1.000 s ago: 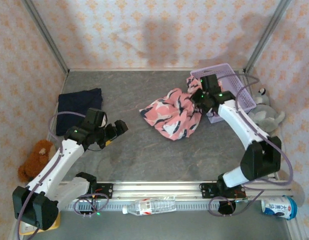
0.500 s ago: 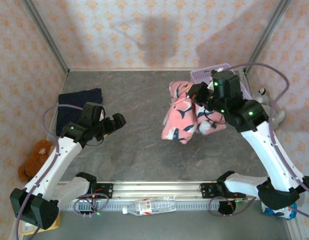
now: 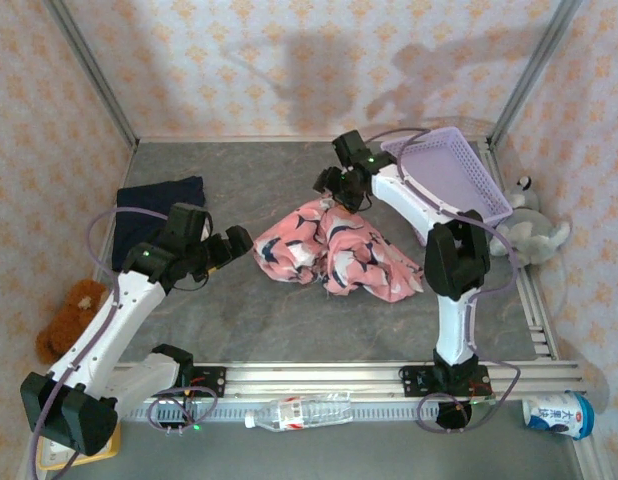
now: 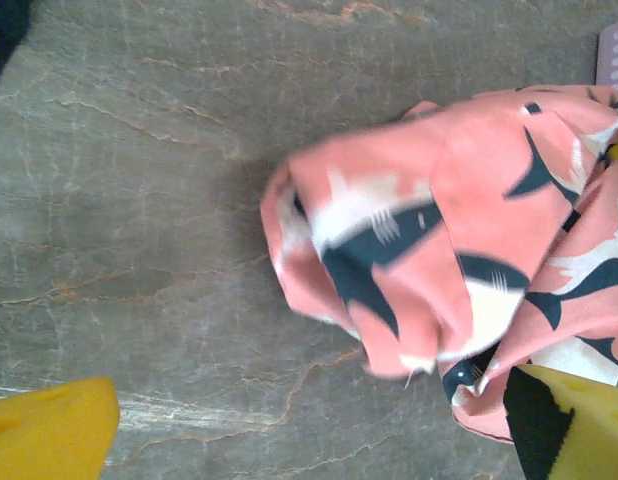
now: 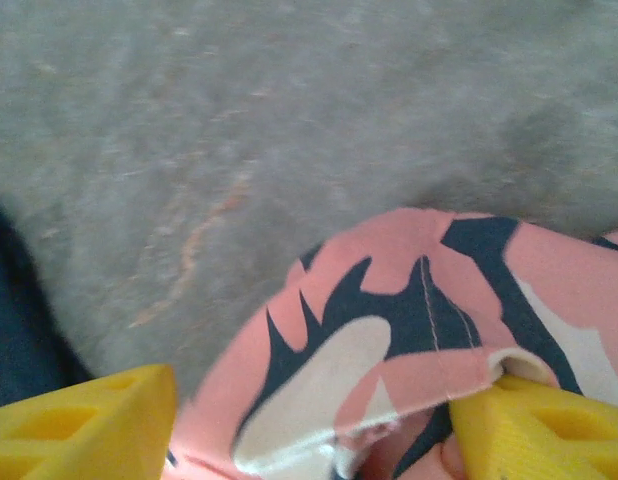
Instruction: Fold and stack the mixed laundry pile
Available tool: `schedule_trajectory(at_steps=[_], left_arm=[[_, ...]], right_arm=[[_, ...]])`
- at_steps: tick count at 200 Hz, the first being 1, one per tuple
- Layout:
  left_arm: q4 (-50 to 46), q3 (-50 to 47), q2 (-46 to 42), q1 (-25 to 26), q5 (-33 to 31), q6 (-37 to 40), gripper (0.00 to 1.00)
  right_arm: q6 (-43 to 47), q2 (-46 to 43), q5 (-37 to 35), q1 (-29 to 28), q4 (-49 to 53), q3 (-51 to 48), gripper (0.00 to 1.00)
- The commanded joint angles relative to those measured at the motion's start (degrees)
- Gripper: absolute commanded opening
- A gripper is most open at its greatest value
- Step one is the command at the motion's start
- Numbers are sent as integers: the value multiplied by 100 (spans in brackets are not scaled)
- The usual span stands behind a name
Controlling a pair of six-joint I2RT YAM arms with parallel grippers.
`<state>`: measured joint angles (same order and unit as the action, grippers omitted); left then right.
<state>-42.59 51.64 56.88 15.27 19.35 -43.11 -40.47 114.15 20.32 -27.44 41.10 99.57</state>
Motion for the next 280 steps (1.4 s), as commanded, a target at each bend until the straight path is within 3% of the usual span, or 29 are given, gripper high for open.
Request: schedule_trajectory(at_steps=[1,37,85,101,133,168,184,193,200,210,215,252,280], left_arm=[[241,-316,-211,144,127,-319,100],[859,-690,-41,547,212,-637,100],[1407,-360,988,1340,-121,-529,100],[1590,-293,1357,1432,-441,-462,96],[2121,-321,1906,1444,-847,-557,72],[2595,-340,2270,1444,-966,-706,63],[2746,-306,2443,1447,-1029,-821,55],[2837,-275,2533,1444,-1054,-913,45],[2903,-234,2601,1445,-1036,-983,33],[2847,-62,2689,1444,-1006,-1040,1],[2690,68,2722,1444,-999,-1037,0],[1434,1294,2422,1214,-905,-498,0],[635,2794,2649,204,297,135,0]], right_arm=[[103,-805,44,-41,-62,-327,74],[266,-2234,-349,-250,279,-1650,74],[-326,-3911,-547,-865,466,-3247,74],[-506,-4093,-694,-1153,412,-3601,74],[-932,-4051,-722,-1576,-463,-4429,75],[-1423,-3416,-1234,-1730,-1089,-4927,74],[-1555,-3433,-1488,-1729,-1275,-4926,64],[-1549,-3507,-1640,-1724,-1277,-4844,43],[-1492,-3567,-1748,-1701,-1208,-4747,27],[-1356,-3639,-1846,-1646,-1068,-4570,11],[-1278,-3684,-1895,-1597,-964,-4480,0],[-538,-4000,-1796,-911,-692,-3904,0],[27,-3990,-1006,-24,-764,-2969,0]])
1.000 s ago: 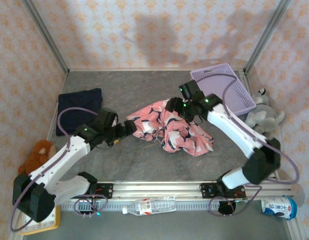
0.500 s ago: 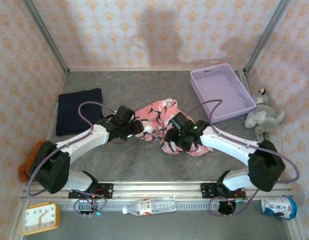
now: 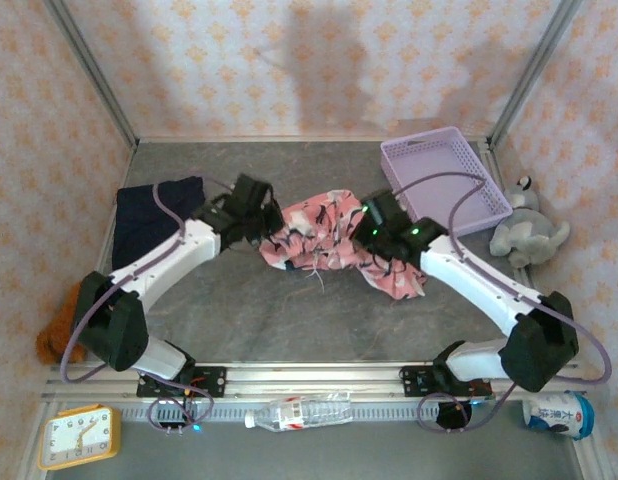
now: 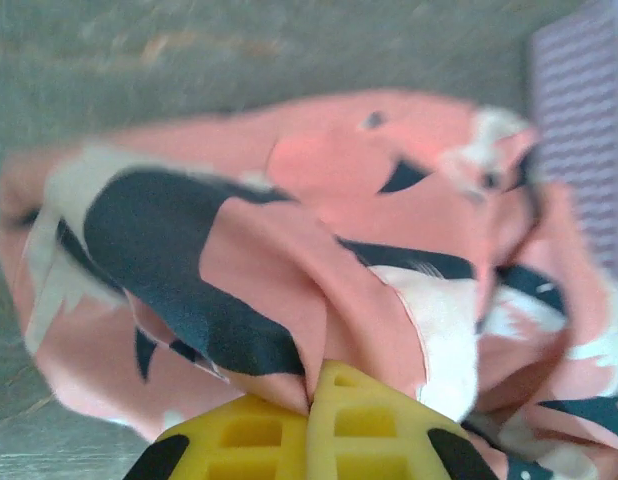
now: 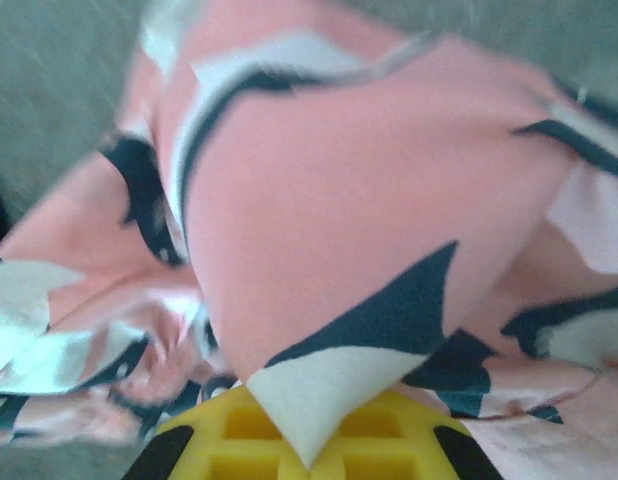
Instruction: Fold and stack the mixed laundry pile
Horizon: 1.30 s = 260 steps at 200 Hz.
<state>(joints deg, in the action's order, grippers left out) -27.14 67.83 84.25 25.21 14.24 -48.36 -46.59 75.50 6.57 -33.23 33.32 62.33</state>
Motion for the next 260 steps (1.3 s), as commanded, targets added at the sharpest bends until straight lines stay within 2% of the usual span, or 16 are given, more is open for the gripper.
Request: schedule_trajectory(at_steps=[1,21,40,64,86,123,129,135,141,144,149,156,180,203,245,260], left_arm=[[-944,1247,-64,-834,861,673,0],[-1681,2821,435,-1542,1599,1132,0],[-2339,4289,744,-1873,1979,1476,0],[-2498,4950,553,-1997,2062,1602,0],[-2066,3938,-80,-2003,2117,1484,0],[-1483,665,-1182,-1997,1852,1470,0],[-1365,176,-1279,-2007,1862,1425,2],[-1280,-291,-1332,-2009,1884,1385,20],[-1287,-650,-1349,-2005,1856,1370,57],[-1312,-793,-1352,-2002,1823,1358,71],[-1338,-1020,-1341,-1995,1782,1335,82],[-1375,-1291,-1341,-1996,1737,1337,88],[-1339,-1886,-1605,-1990,1674,1239,90],[-1191,-2236,-1910,-1944,1692,986,89],[-625,-2651,-1952,-1435,1434,513,85],[-317,-2655,-1747,-1261,1280,351,75]], right_arm=[[663,-112,418,595,16,786,0],[1104,131,1043,1059,253,2073,0],[1668,379,1278,1162,738,3440,0],[2037,339,1271,1245,1020,4208,0],[2067,-102,1298,1319,750,3603,0],[1818,-601,1451,1438,630,1388,0],[1768,-623,1349,1462,684,1042,14],[1706,-612,1145,1488,796,727,35],[1630,-580,875,1506,949,464,53],[1607,-562,734,1509,1024,350,60],[1590,-529,542,1512,1155,203,67],[1551,-513,346,1512,1305,45,74],[1122,-739,616,1493,1142,-481,83],[651,-1253,749,1218,797,-909,82],[101,-1199,591,188,388,-1388,73],[-47,-918,586,-69,51,-1510,63]])
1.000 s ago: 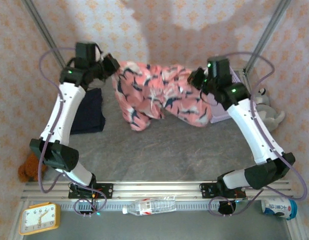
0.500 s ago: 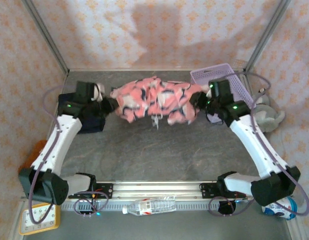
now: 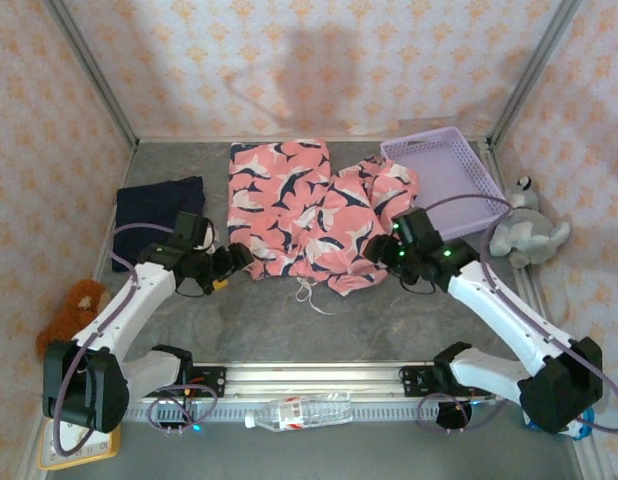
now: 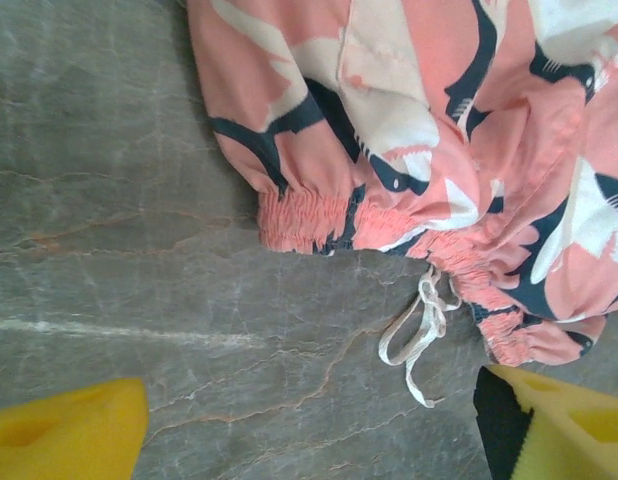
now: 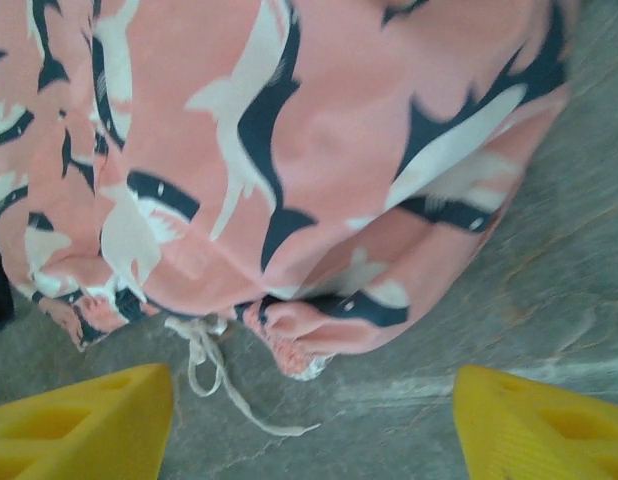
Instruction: Fold and stack the mixed laundry pile
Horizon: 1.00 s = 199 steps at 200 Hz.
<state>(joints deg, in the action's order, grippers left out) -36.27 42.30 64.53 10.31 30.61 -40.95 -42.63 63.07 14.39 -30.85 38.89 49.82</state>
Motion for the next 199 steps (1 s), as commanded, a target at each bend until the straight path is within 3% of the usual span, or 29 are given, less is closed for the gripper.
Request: schedule_trajectory(at_steps=[1,37,60,91,120,155,199], left_arm=[[609,-97,239,237,-373,-402,74],[1015,517,959,373,-857,-397,36],[1045,983,1613,402,-1073,-292,29],[942,1370,2566,413,-1313,-277,29],[601,1696,3434,420,-1406,-269,29],[-35,2461,4200,427,-1781,131,28],[-1136,4493,5304,395,-2676,736,29]], right_arm=[[-449,345,-190,-312,-537,-261,63],[-580,1377,-589,-523,-1153,6,36],[-522,2075,-585,-525,-1596,189,31],[-255,2972,-682,-620,-1211,614,27],[-433,3244,-625,-654,-902,403,28],[-576,3128,207,-1004,-757,179,32],[-380,3330,1372,-1789,-126,1080,36]])
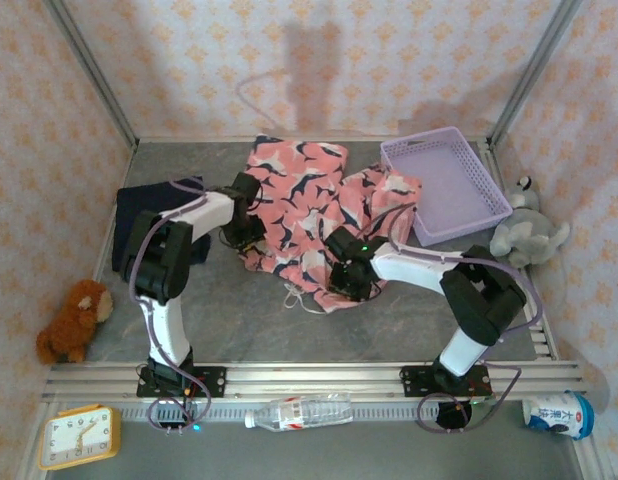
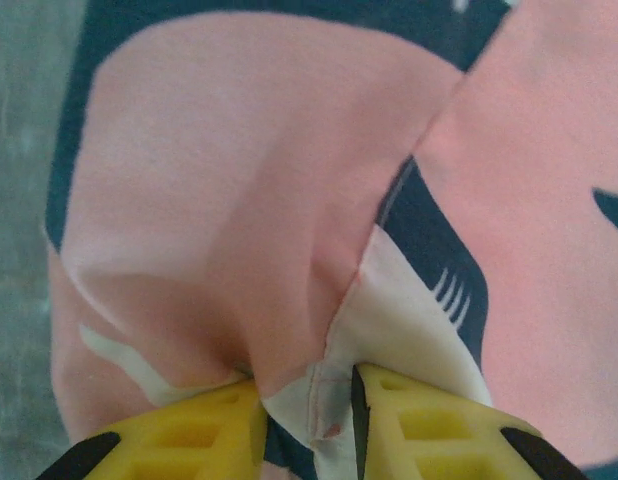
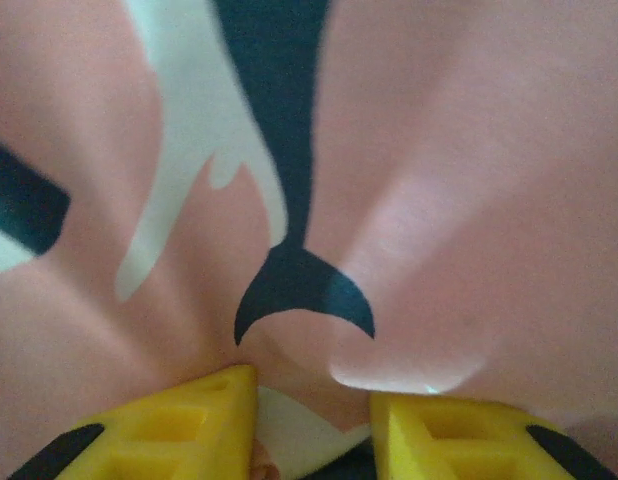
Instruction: Fold and stack the mixed laundry pile
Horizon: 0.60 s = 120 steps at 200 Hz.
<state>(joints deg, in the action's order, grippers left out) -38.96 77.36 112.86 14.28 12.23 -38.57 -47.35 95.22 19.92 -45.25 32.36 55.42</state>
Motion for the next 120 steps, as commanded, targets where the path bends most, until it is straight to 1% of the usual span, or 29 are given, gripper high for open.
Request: schedule_trajectory(at_steps=[1,14,26,40,54,56,67,79,90,92,105,120], left_arm=[[-898,1042,499,1,-850,503,29],[-1261,1785,821,-15,-962,611,30],[-1551,2401,992,-26,-1088,678,33],[-1824,2969,1028,-28,-1268,760,38],[-2006,3351,930,-36,-1390,763,46],[-2027,3390,909,-32,-1397,882,47],[-2107,3519,746,-36,-1318,928,53],[-2037,3377,481,-29,-1036,876,56],[-1816,2982,131,-14,-700,829,56],[-1753,2924,63,-14,-633,694,56],[-1310,2128,-462,25,-179,355,56],[-621,1123,-959,72,354,-128,56]], right_arm=[[89,122,850,-359,522,553,37],[73,180,1158,-428,450,889,40],[118,169,1193,-428,503,1245,45],[371,155,883,-391,942,1817,50],[719,190,540,-245,1462,2360,53],[763,190,482,-216,1524,2415,53],[978,188,162,19,1756,2645,53],[1093,183,47,394,1822,2715,53],[1117,191,-38,776,1757,2671,53],[1122,197,-60,835,1750,2659,53],[1201,257,-115,1204,1593,2621,52],[1291,405,-340,1523,1487,2606,51]])
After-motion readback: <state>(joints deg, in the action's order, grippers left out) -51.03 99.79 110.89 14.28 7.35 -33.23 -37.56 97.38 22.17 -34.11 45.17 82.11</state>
